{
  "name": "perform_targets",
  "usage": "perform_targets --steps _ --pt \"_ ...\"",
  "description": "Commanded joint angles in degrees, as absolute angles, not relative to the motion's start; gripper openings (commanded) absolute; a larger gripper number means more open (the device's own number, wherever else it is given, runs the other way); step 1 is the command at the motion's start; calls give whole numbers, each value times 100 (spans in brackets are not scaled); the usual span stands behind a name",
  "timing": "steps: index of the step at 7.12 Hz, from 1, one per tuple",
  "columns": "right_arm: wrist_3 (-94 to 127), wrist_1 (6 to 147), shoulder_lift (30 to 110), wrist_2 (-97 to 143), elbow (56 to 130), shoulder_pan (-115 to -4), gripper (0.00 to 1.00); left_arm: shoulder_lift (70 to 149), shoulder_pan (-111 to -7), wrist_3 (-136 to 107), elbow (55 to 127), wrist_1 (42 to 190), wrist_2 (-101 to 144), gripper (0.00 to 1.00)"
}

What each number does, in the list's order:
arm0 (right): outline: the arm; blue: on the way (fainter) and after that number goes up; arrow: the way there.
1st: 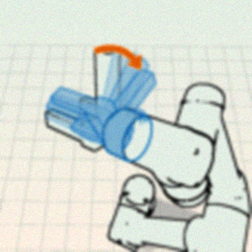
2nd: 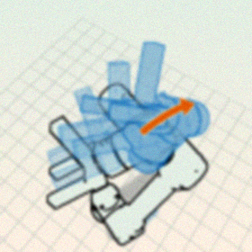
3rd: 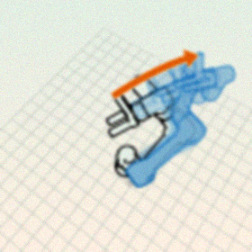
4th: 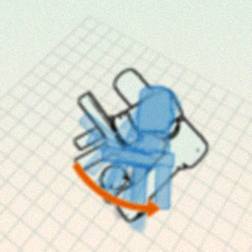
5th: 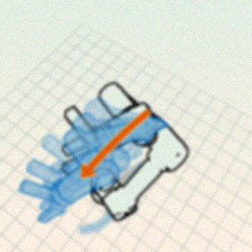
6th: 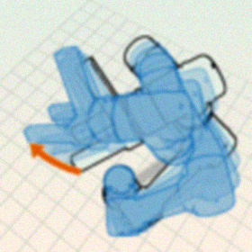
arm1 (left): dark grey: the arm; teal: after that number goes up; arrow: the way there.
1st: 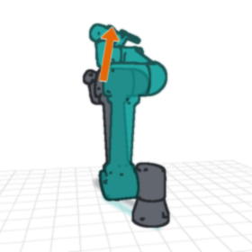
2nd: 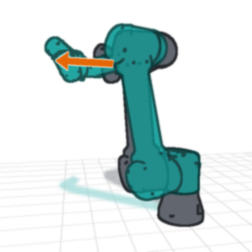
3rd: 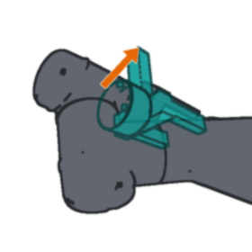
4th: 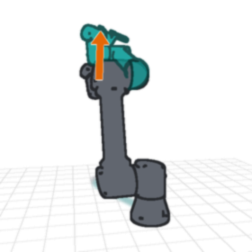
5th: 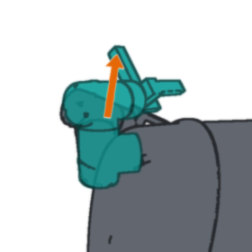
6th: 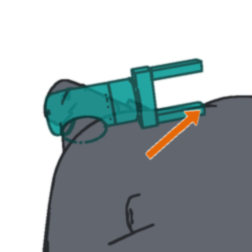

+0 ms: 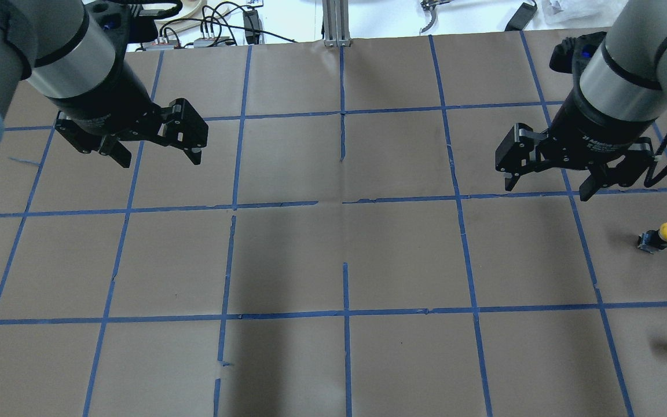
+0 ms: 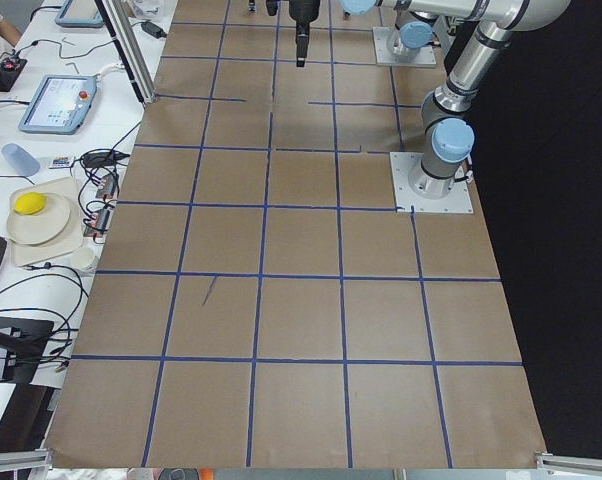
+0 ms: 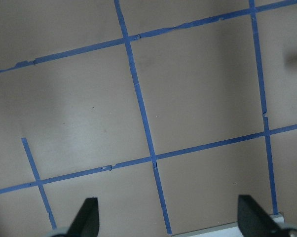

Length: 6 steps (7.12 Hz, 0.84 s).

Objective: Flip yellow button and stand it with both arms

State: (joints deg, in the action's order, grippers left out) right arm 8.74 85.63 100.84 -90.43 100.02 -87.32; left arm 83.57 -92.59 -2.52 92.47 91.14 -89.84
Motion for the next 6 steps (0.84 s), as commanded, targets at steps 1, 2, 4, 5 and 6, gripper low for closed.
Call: perform_targets --steps 1,2,4,5,6 --pt "879 8473 10142 -9044 10011 -8807 100 8341 -9264 -246 9255 9114 -8982 100" --pt "879 8473 10160 -9035 9976 -8824 100 8332 -9264 -246 9264 9114 -8991 100" --pt "879 8473 10169 -8974 9993 -8842 100 8341 -9255 -246 9272 9114 -8983 100" --pt "879 8473 10169 -8974 9993 -8842 100 8341 -9246 -246 9272 9114 -8982 100" --pt "879 8473 10178 -8982 9993 -8842 100 8358 -9246 -246 9246 9106 -8982 100"
